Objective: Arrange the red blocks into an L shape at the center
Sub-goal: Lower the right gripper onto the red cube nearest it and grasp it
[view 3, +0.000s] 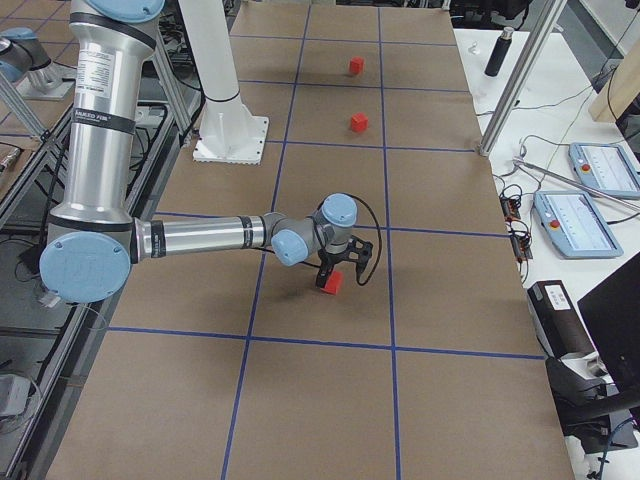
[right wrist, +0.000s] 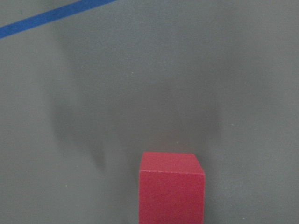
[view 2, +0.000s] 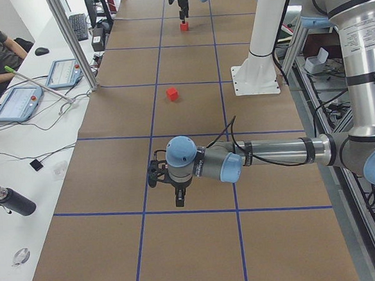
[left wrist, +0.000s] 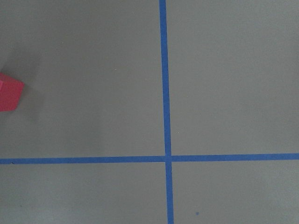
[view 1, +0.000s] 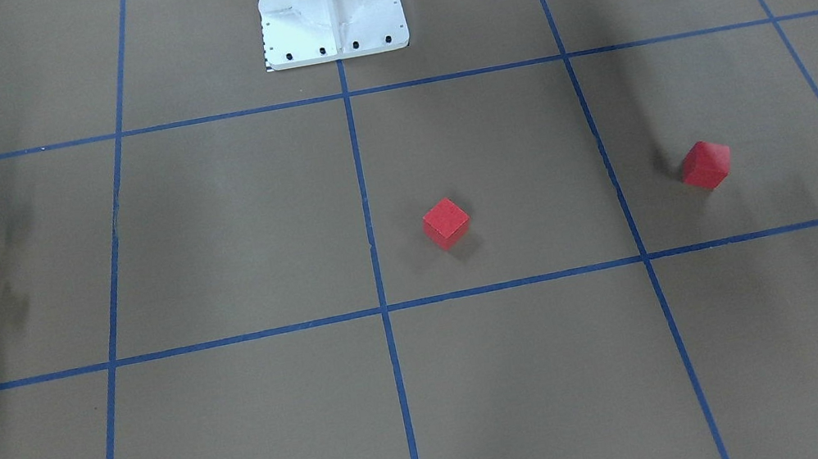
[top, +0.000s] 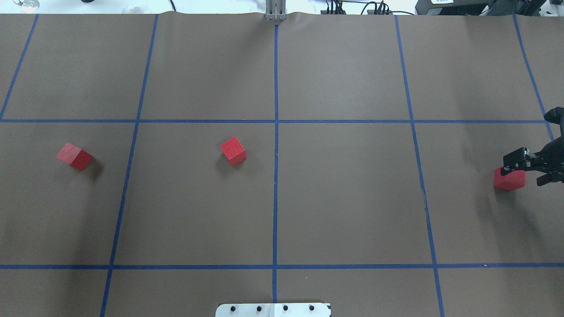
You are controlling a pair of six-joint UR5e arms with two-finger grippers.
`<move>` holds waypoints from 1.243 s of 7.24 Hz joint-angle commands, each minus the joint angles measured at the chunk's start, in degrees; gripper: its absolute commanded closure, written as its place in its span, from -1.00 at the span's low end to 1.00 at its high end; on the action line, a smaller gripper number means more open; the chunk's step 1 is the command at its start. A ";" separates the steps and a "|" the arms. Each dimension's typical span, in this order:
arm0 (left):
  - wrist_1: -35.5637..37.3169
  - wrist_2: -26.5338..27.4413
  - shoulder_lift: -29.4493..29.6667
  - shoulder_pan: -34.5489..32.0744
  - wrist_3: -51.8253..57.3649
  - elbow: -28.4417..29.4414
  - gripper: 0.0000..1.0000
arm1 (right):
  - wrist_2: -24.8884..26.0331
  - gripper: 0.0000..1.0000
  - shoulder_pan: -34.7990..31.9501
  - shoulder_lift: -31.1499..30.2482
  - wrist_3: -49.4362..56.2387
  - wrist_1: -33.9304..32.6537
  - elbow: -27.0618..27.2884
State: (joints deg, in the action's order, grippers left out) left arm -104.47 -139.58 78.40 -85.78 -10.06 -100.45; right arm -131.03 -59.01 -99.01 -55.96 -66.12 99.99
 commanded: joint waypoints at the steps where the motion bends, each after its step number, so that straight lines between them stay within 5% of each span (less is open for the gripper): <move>1: -0.03 0.01 0.00 0.00 -0.05 0.08 -1.00 | 0.42 -0.96 0.99 0.66 -0.20 0.02 -1.02; 6: -0.03 0.01 0.00 0.00 -0.05 0.08 -1.00 | 0.68 -0.94 1.53 2.68 -0.11 0.11 -3.92; 9: -0.03 0.01 0.00 0.00 -0.05 0.08 -1.00 | 1.03 -0.68 1.53 2.68 -0.20 0.11 -4.54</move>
State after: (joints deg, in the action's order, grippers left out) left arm -104.50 -139.57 78.40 -85.78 -10.11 -100.37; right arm -130.27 -57.49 -96.36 -56.09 -66.01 95.69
